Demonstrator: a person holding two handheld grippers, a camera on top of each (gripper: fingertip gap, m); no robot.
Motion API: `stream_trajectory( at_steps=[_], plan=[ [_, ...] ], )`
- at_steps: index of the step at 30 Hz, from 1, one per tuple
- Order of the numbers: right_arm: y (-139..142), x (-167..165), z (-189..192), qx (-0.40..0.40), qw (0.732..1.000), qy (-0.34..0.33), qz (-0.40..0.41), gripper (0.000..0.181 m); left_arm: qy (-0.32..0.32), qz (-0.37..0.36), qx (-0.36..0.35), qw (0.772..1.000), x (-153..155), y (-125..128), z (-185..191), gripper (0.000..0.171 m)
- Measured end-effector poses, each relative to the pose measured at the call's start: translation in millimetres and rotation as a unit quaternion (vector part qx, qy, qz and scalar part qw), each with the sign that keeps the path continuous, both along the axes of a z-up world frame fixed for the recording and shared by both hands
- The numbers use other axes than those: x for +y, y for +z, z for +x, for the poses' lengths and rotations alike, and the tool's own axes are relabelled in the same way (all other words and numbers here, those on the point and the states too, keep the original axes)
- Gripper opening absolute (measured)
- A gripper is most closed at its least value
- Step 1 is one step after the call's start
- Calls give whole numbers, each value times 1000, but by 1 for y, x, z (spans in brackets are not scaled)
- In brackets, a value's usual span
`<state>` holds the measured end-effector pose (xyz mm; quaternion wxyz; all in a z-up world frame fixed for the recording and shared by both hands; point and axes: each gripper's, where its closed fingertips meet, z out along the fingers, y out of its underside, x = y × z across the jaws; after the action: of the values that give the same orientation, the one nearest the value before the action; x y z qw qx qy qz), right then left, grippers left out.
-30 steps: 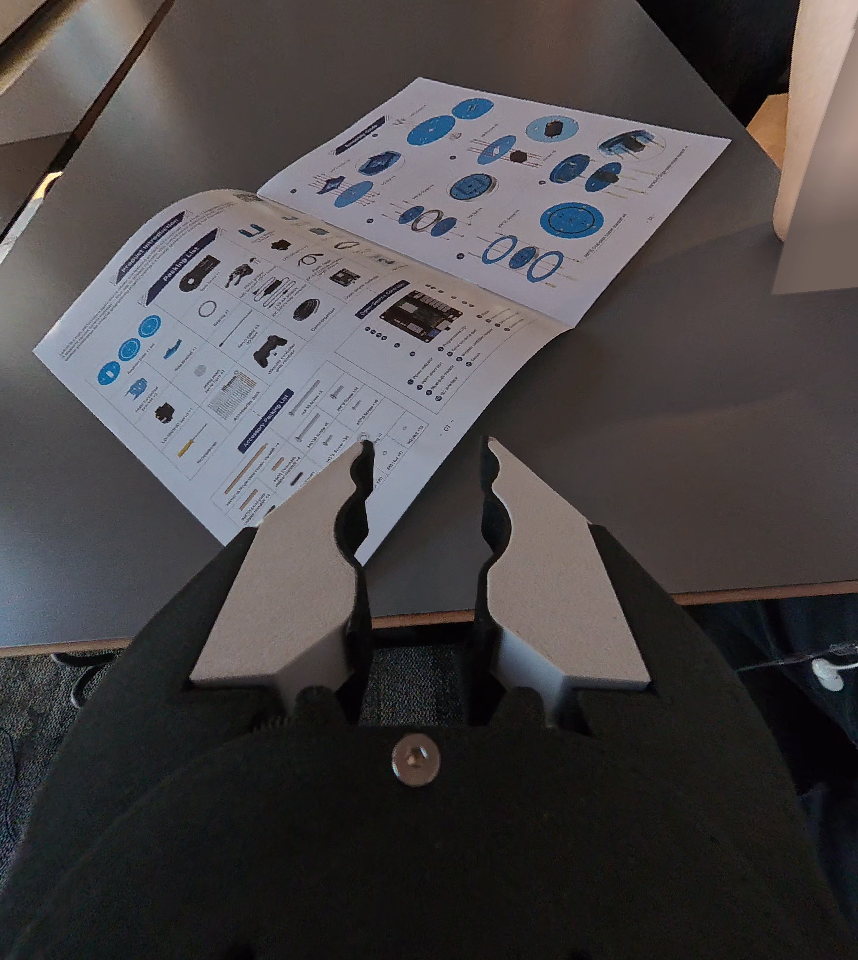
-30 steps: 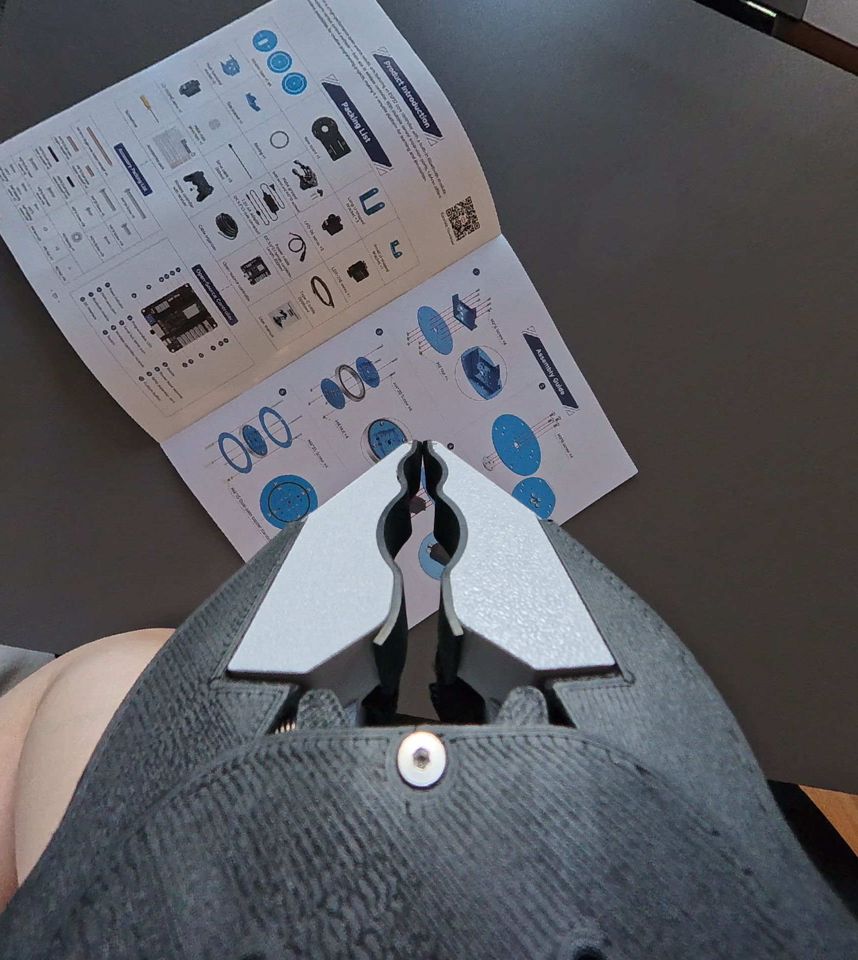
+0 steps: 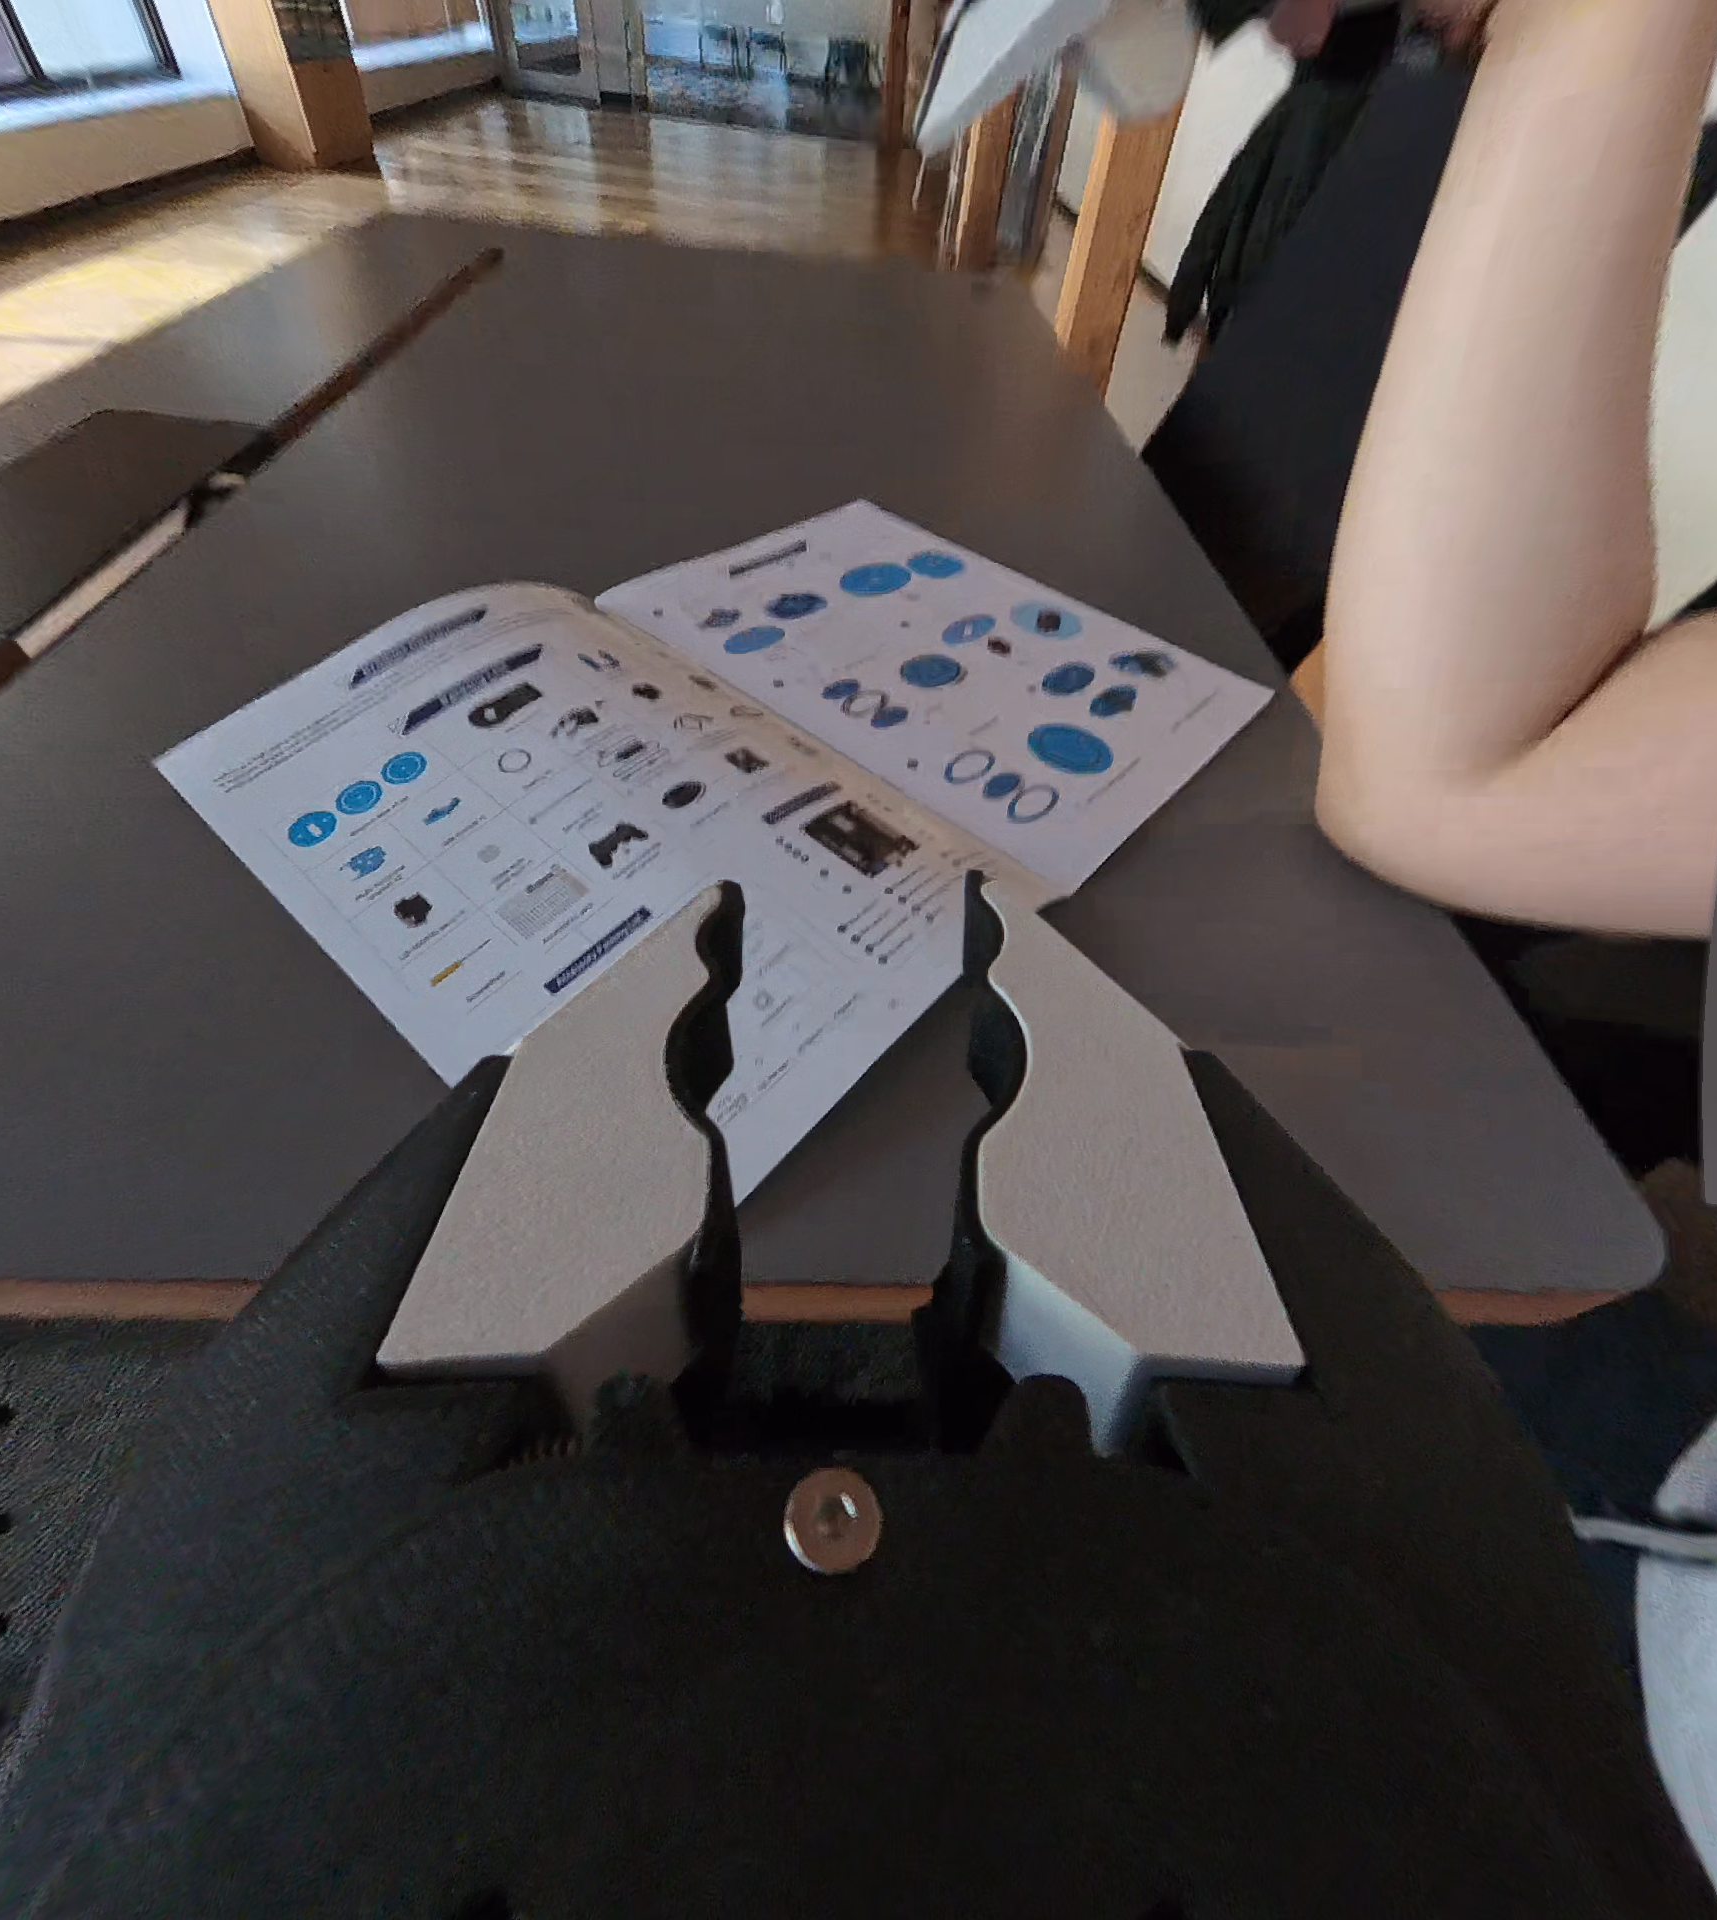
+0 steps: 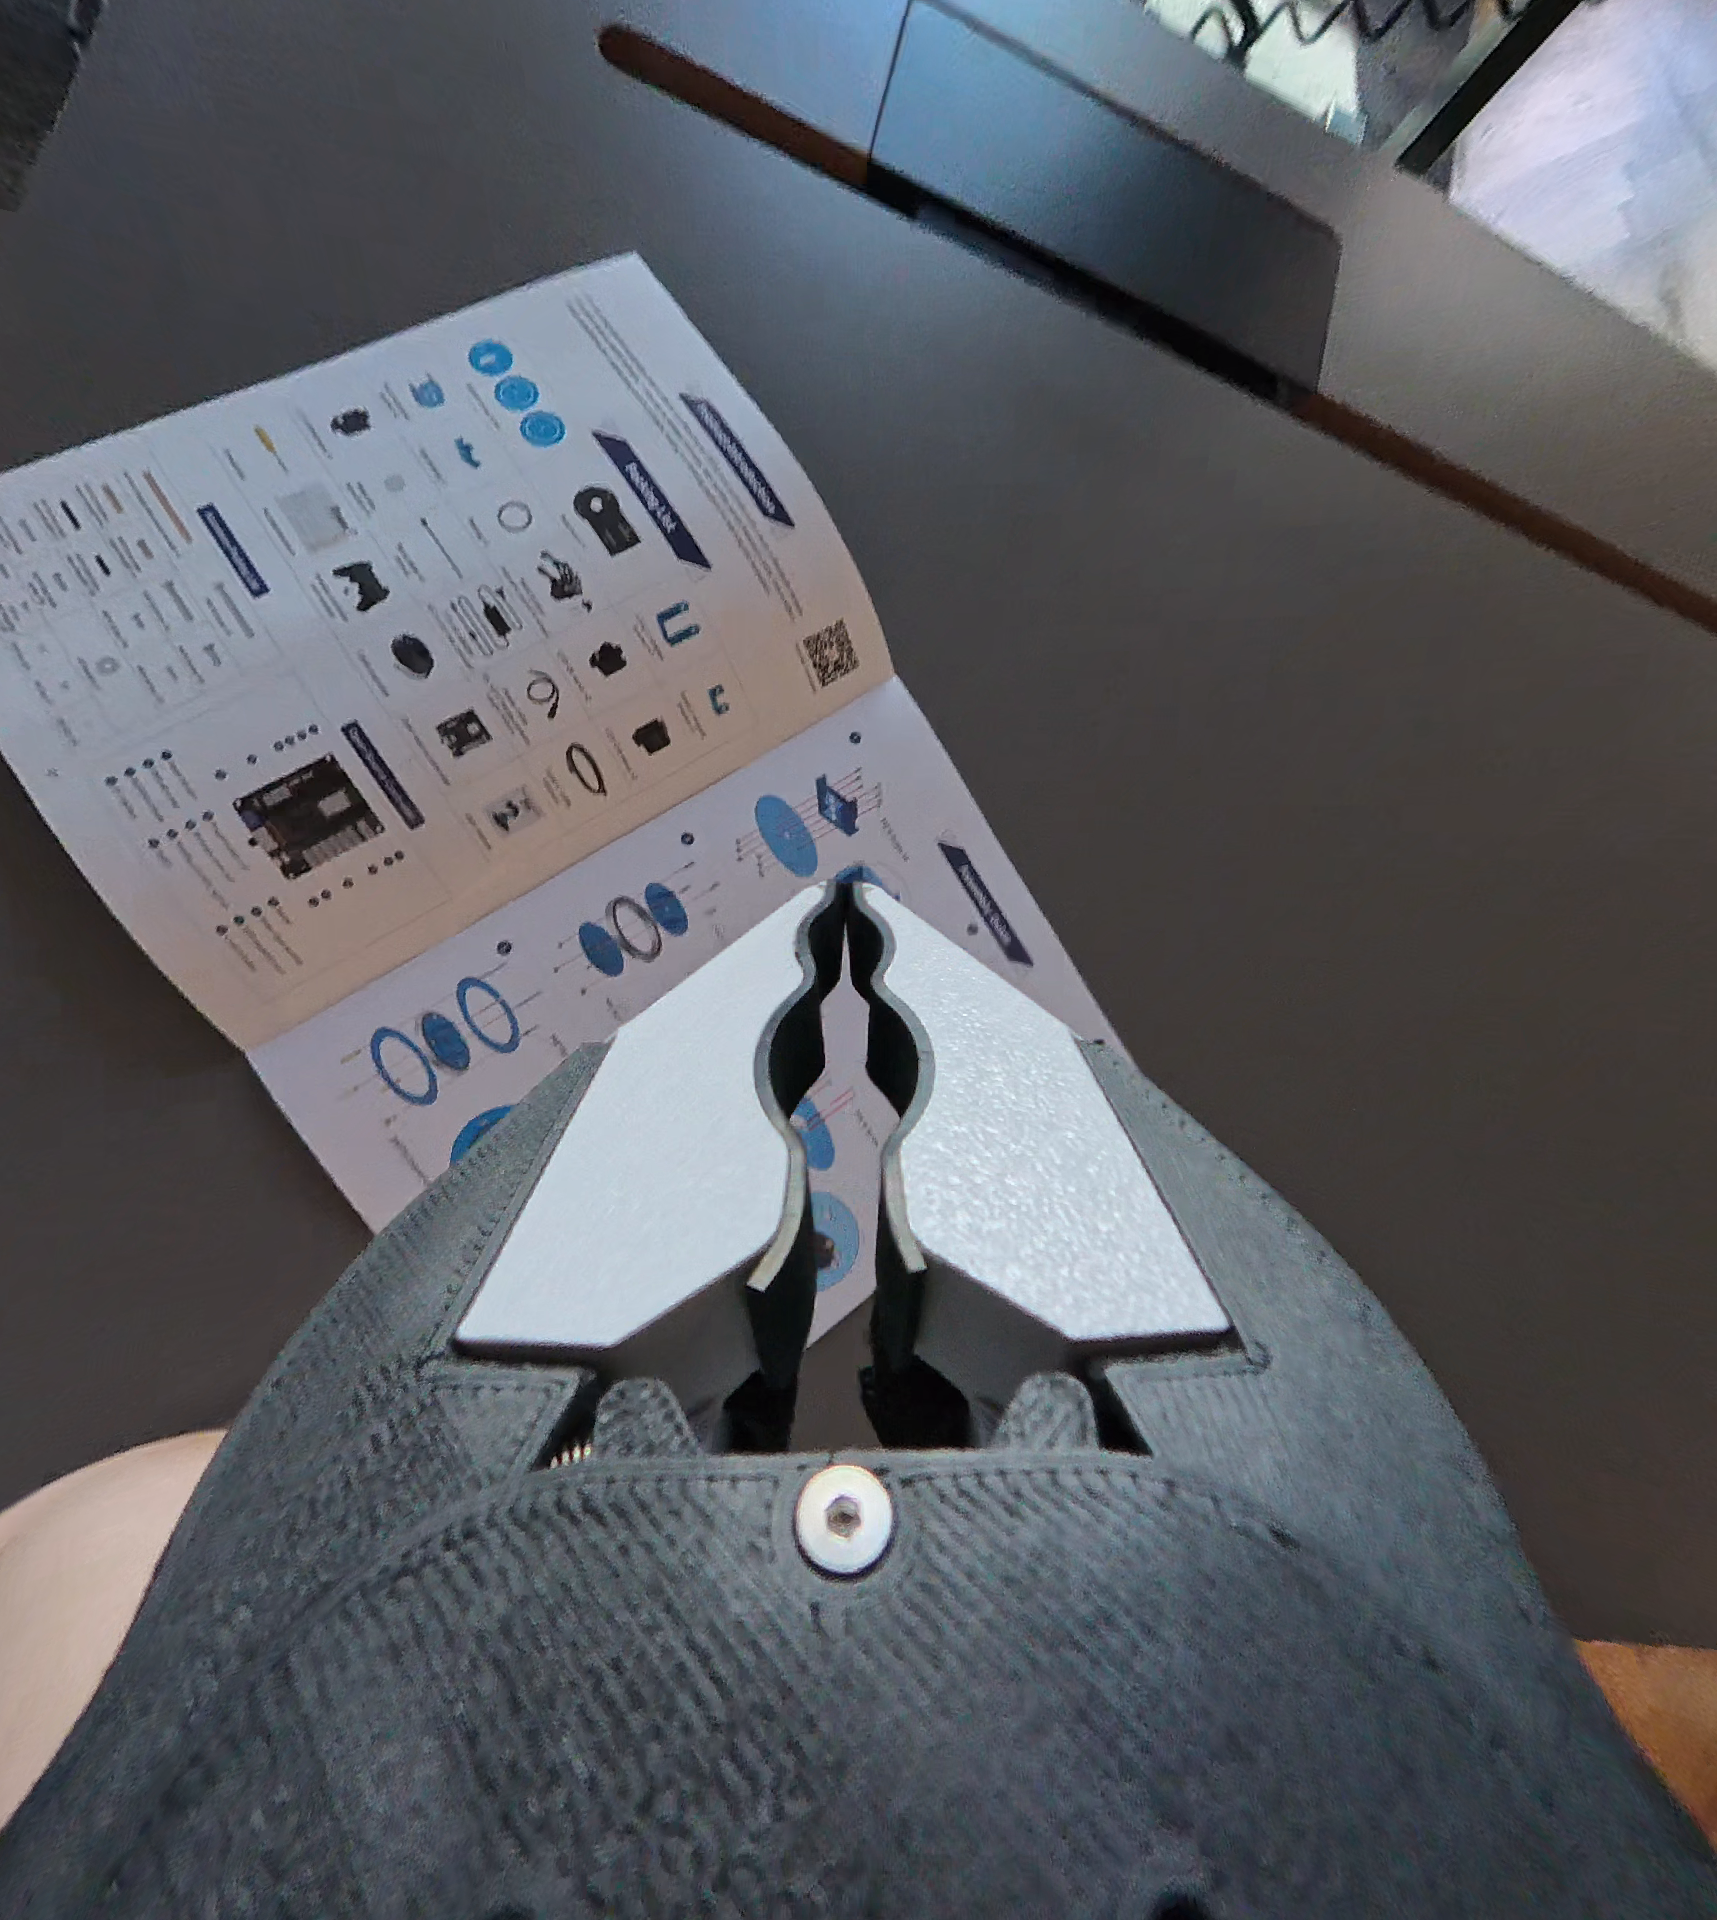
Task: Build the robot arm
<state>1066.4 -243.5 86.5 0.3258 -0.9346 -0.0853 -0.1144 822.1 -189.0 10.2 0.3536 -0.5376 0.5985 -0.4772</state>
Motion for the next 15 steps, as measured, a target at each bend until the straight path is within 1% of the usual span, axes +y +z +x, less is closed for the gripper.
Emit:
stream_trajectory(
  at_steps=[2,3,5,6,7,8,10,11,13,14,15],
  plan=[
    [16,17,-16,-18,999,22,32,0,25,-40,-56,997,2,30,-6,40],
    [26,25,-28,-29,998,37,50,0,30,-67,-82,994,-2,46,-14,40],
    [49,35,-63,-61,991,71,94,0,28,-113,-115,987,-20,72,-46,42],
    [64,39,-88,-68,984,94,133,2,30,-124,-121,984,-31,81,-70,45],
    [78,40,-122,-54,975,123,179,4,38,-122,-120,985,-40,86,-97,46],
    [90,37,-162,-22,959,160,231,7,54,-109,-113,986,-48,88,-128,47],
    [100,15,-246,65,920,240,302,13,99,-79,-104,986,-62,87,-198,48],
    [102,-1,-286,114,899,269,327,19,122,-77,-103,984,-70,86,-235,50],
    [98,-34,-357,204,858,303,361,34,160,-86,-95,979,-90,79,-311,56],
    [89,-50,-390,234,844,317,363,45,184,-88,-89,975,-99,73,-349,59],
    [79,-62,-418,253,838,316,365,52,211,-88,-86,970,-107,67,-387,61]
  ],
)
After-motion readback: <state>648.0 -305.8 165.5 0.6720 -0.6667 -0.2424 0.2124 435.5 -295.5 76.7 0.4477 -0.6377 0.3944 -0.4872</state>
